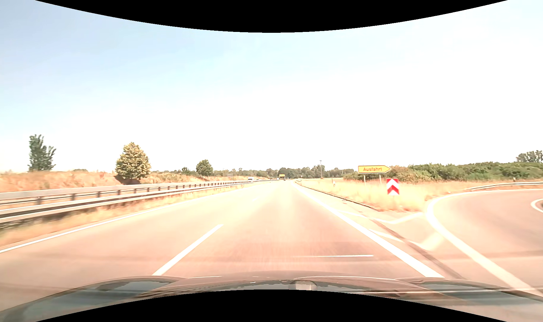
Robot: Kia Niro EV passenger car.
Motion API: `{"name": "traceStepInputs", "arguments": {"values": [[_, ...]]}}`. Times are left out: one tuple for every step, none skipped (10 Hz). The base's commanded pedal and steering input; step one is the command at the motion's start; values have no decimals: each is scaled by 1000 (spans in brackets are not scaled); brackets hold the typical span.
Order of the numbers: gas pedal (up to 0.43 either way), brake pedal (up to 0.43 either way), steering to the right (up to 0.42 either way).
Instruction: Follow the waypoints while adhering to traffic rules and regulations
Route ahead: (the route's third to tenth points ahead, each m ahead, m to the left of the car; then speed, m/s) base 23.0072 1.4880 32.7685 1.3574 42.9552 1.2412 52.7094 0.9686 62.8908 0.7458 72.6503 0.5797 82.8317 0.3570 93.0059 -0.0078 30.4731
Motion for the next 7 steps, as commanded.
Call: {"name": "traceStepInputs", "arguments": {"values": [[268, 0, 3], [268, 0, 3], [268, 0, 2], [268, 0, 2], [268, 0, 2], [268, 0, 2], [268, 0, 2]]}}
